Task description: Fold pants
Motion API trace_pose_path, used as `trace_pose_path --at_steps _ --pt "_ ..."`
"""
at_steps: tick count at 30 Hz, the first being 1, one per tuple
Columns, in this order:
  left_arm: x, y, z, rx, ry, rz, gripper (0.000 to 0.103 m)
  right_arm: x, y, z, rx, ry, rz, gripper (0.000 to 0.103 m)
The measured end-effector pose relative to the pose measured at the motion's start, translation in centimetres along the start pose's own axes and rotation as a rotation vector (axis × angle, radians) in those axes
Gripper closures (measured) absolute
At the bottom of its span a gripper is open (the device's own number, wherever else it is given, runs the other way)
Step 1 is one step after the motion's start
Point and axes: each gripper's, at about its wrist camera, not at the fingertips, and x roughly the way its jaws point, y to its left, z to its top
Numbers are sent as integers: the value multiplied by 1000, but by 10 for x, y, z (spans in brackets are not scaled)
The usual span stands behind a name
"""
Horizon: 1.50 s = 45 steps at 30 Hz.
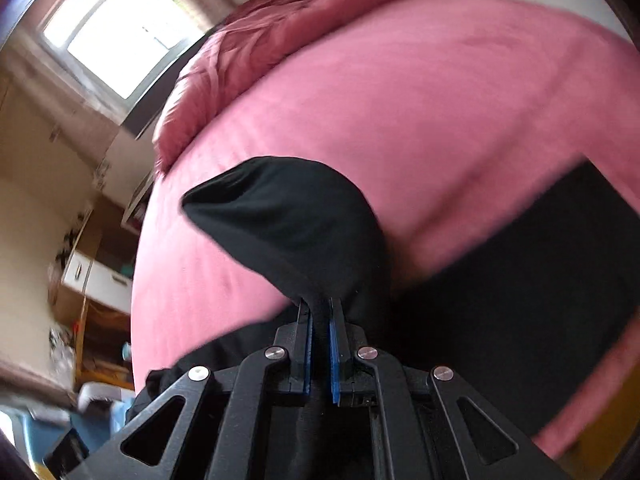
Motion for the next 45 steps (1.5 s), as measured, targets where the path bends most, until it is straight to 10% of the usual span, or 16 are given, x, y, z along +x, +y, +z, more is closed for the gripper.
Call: trace_pose_path --at_steps 9,18,28,34,38,45 --pt "83 -73 -1 228 192 -10 56 -14 -62 -12 30 32 -93 81" --pt "90 -74 -15 218 198 -12 57 -22 -7 14 -304 -50 -239 45" --pt "80 -59 -16 180 195 -22 58 39 82 50 -598 23 -332 37" --pt "80 -55 -17 167 193 -26 58 103 101 43 -681 136 -375 40" --pt "76 -52 -17 162 195 -27 59 143 89 37 -726 201 -559 95" --pt "65 -36 -11 116 177 -40 76 21 46 64 -387 -25 -248 96"
